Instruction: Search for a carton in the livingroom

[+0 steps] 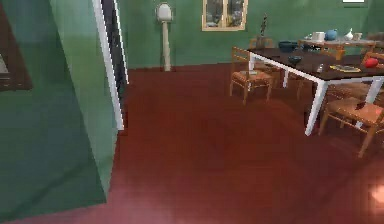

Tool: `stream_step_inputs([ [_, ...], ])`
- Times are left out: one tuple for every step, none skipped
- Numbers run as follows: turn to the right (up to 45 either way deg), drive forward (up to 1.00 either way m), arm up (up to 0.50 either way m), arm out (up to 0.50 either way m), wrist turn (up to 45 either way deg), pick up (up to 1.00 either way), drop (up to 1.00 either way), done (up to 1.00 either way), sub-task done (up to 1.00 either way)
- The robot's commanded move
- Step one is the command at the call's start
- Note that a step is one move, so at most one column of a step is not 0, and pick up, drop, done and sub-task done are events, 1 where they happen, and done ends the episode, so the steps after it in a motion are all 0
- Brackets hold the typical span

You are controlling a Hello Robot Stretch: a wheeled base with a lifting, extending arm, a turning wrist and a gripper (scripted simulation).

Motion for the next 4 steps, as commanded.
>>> stream_step_inputs([
  [0.0,1.0,0.0,0.0,0.0,0.0,0.0,0.0,0.0],
  [0.0,1.0,0.0,0.0,0.0,0.0,0.0,0.0,0.0],
  [3.0,0.0,0.0,0.0,0.0,0.0,0.0,0.0,0.0],
  [0.0,1.0,0.0,0.0,0.0,0.0,0.0,0.0,0.0],
])
